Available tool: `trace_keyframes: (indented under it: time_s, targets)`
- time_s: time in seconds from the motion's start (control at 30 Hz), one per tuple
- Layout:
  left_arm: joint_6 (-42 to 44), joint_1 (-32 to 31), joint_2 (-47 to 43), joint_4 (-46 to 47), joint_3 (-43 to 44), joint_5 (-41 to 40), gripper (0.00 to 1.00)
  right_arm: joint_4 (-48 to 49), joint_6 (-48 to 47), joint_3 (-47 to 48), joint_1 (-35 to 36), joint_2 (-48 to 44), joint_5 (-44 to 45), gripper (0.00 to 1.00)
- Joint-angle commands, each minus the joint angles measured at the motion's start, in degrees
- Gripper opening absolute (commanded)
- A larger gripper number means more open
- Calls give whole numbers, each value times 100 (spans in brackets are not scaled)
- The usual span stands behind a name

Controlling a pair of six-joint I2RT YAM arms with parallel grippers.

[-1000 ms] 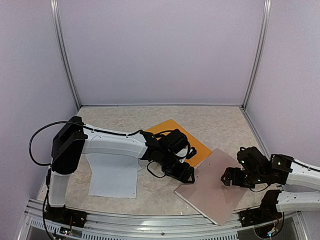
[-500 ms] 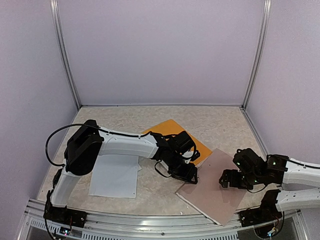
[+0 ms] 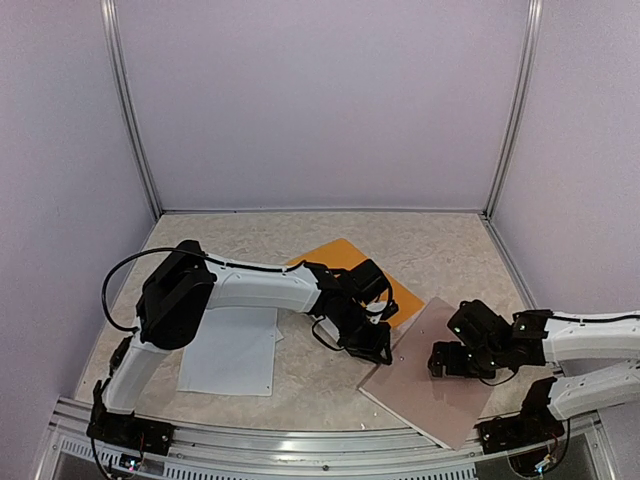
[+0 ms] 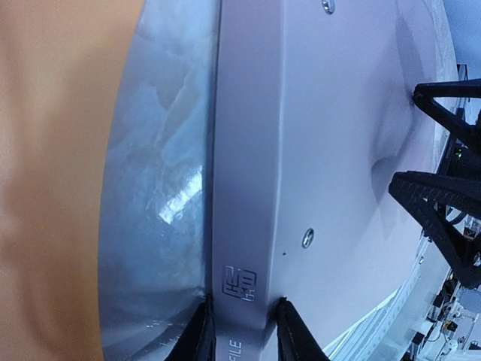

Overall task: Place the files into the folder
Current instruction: Move the folder with files to the corner of the board.

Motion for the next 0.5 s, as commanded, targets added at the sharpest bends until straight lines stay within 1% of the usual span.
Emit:
trace_keyframes:
  time_s: [0.0,0.1,0.27,0.47]
  targets:
    - [-221,79,365,-180,275,44,22,408,-282,200,-72,737,-33,98]
    - [-354,161,444,-126,396,242,19,623,-544,359,-311,1196,-104,98]
    - [-646,330,532,185,440,573,15,1119,-1048,519,-955,1653,-337,99]
    - [-995,399,711,574,630,804,14,1265,-1735,967,-1536,2289,-417,99]
